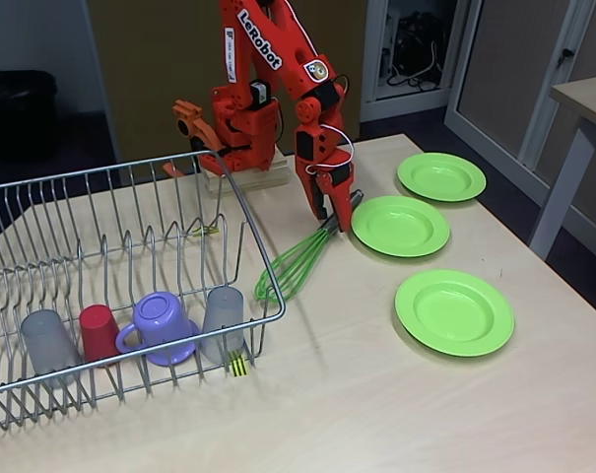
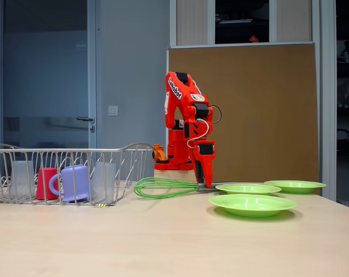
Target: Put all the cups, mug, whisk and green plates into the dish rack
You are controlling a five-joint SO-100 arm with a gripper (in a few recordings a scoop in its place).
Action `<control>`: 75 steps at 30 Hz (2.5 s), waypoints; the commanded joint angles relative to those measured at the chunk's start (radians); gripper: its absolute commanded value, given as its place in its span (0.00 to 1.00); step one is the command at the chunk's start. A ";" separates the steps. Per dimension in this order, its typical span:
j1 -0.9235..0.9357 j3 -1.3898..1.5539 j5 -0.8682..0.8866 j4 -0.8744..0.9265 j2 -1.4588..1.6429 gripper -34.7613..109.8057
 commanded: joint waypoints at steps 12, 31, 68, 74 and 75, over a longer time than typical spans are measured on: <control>-0.009 0.008 0.055 -0.164 -0.138 0.29; -0.267 -0.078 0.104 0.109 0.141 0.24; 0.765 -1.335 -0.522 0.945 0.098 0.24; 1.035 -1.387 -0.589 0.942 -0.028 0.24; 1.080 -1.387 -0.620 0.936 -0.058 0.24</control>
